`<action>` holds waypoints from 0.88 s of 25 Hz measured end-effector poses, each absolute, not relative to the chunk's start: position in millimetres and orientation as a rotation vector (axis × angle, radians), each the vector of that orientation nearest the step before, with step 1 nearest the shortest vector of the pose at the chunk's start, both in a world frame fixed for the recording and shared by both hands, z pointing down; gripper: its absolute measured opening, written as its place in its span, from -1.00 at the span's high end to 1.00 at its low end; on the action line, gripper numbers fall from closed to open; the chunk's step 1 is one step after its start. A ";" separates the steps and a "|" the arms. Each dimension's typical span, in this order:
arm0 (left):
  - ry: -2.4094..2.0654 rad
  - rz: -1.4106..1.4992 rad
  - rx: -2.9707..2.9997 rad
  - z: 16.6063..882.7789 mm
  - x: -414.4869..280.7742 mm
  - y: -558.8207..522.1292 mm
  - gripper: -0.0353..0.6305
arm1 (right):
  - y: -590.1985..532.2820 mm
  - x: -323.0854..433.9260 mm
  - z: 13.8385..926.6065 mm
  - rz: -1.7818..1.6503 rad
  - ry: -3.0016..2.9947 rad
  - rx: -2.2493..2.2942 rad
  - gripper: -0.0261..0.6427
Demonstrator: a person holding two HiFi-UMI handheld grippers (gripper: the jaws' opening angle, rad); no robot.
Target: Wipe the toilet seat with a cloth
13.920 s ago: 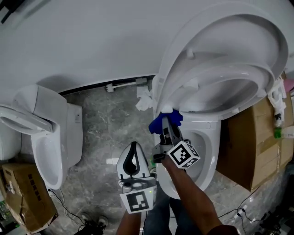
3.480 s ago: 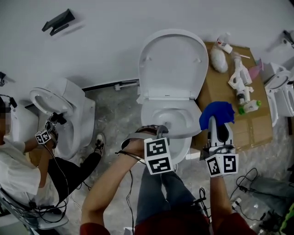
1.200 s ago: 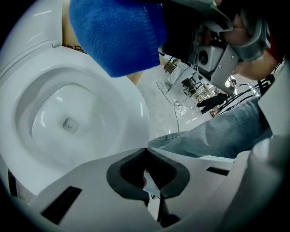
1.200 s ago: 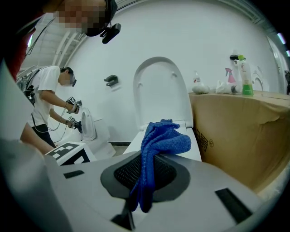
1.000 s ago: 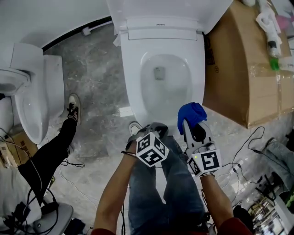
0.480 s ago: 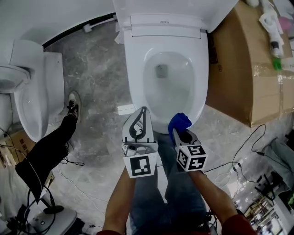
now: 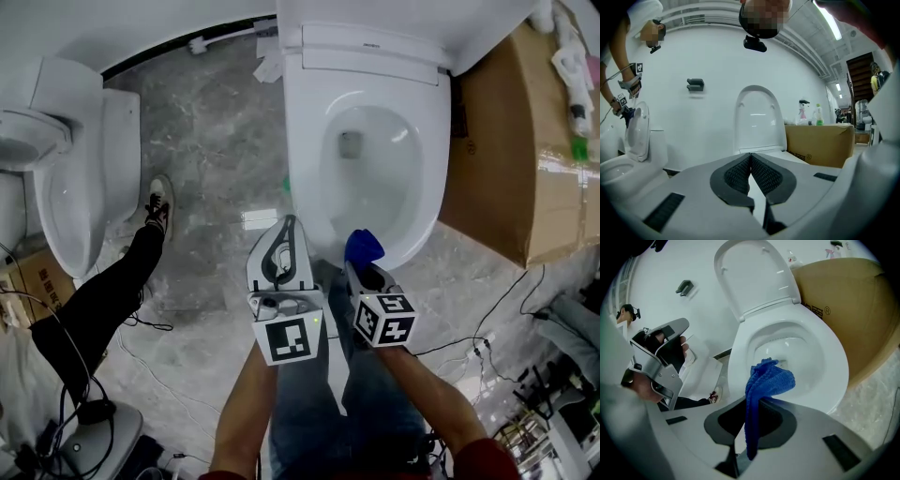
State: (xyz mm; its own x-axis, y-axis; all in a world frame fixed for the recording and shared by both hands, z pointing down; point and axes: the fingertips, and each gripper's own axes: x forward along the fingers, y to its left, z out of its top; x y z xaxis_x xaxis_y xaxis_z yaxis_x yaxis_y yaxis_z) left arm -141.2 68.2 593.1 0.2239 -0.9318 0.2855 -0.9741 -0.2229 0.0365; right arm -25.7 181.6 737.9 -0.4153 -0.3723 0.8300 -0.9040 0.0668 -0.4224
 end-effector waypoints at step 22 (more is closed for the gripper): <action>-1.847 0.305 2.239 599.5 -207.7 31.7 0.85 | 51.6 -135.8 739.3 1.339 -1.987 1.232 0.75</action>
